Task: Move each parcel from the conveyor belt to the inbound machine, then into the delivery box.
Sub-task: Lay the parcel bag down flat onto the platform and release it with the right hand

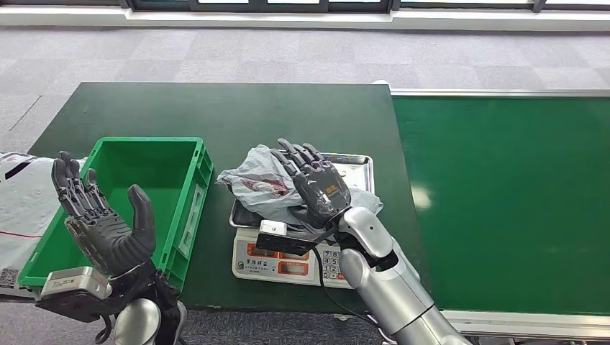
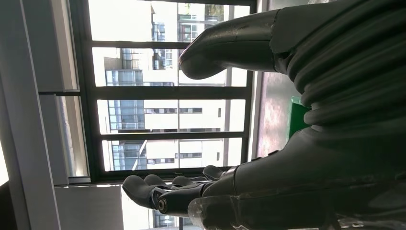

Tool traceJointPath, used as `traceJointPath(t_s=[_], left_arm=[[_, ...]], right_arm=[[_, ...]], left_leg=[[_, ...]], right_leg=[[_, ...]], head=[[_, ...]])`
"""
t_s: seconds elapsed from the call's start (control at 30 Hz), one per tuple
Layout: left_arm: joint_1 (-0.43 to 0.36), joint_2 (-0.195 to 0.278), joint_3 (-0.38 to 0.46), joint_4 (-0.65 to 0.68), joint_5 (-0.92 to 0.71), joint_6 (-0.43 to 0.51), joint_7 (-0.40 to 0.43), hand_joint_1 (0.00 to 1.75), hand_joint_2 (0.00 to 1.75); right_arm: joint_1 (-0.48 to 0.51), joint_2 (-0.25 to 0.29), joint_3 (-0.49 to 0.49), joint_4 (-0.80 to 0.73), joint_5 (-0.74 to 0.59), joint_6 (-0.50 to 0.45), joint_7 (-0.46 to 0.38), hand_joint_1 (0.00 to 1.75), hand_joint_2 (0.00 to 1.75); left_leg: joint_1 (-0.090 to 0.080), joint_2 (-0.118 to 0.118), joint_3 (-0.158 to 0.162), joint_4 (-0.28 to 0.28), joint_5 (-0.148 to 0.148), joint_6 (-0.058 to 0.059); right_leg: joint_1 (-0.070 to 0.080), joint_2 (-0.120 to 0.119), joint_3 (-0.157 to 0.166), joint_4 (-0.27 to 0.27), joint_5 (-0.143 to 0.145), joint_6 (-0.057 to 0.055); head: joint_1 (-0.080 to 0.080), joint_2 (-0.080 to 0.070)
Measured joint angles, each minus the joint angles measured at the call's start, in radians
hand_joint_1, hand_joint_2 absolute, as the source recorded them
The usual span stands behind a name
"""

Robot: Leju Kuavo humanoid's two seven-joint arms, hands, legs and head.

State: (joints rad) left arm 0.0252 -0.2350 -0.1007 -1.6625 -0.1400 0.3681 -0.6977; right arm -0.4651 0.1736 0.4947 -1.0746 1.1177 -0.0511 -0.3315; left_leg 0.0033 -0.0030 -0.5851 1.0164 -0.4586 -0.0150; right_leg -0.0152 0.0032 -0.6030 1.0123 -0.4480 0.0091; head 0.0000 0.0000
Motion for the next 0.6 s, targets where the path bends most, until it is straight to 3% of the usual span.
traceJointPath(t_s=[0.6], left_arm=[[-0.009, 0.0, 0.0, 0.008, 0.001, 0.0, 0.0, 0.0, 1.75]], right_arm=[[-0.007, -0.005, 0.012, 0.012, -0.005, -0.013, -0.013, 0.0, 1.75]], left_leg=[[0.0, 0.0, 0.0, 0.0, 0.0, 0.0]], right_leg=[[0.0, 0.0, 0.0, 0.0, 0.0, 0.0]], head=[[0.0, 0.0]])
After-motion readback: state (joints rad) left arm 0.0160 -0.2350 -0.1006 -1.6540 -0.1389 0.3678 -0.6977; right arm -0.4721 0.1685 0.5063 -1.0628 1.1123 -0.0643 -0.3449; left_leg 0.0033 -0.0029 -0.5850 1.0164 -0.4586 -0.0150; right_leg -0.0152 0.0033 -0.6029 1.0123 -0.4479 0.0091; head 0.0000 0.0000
